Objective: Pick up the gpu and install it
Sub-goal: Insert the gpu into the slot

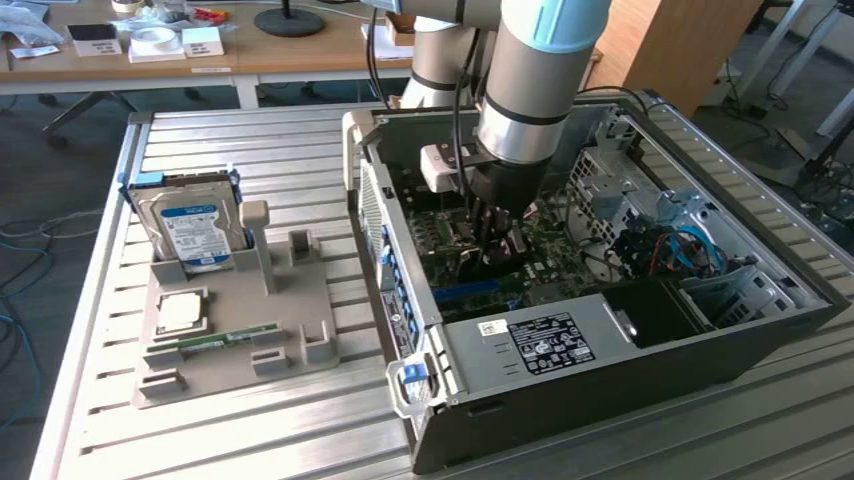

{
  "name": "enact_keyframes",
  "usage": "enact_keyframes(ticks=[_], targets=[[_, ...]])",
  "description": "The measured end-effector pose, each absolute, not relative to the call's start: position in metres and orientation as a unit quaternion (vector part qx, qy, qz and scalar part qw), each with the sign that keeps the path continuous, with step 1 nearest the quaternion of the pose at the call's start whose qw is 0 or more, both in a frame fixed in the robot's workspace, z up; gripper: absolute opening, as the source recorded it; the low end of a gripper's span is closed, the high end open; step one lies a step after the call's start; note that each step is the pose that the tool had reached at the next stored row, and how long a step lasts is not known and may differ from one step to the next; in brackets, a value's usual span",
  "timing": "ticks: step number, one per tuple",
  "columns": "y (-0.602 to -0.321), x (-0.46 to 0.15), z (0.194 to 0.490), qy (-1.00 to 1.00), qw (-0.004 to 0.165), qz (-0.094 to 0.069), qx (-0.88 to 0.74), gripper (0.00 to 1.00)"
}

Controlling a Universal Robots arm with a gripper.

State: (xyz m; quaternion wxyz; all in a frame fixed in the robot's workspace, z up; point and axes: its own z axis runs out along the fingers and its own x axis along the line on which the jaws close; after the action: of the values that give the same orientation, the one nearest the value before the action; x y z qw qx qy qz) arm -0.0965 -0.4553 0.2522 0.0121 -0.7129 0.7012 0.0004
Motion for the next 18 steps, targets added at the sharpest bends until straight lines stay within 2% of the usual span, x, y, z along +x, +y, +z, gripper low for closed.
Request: enact_keyframes(ticks=[18], targets=[[-0.4568, -0.0964, 0.2531, 0.702, 0.012, 0.000, -0.712, 0.27]])
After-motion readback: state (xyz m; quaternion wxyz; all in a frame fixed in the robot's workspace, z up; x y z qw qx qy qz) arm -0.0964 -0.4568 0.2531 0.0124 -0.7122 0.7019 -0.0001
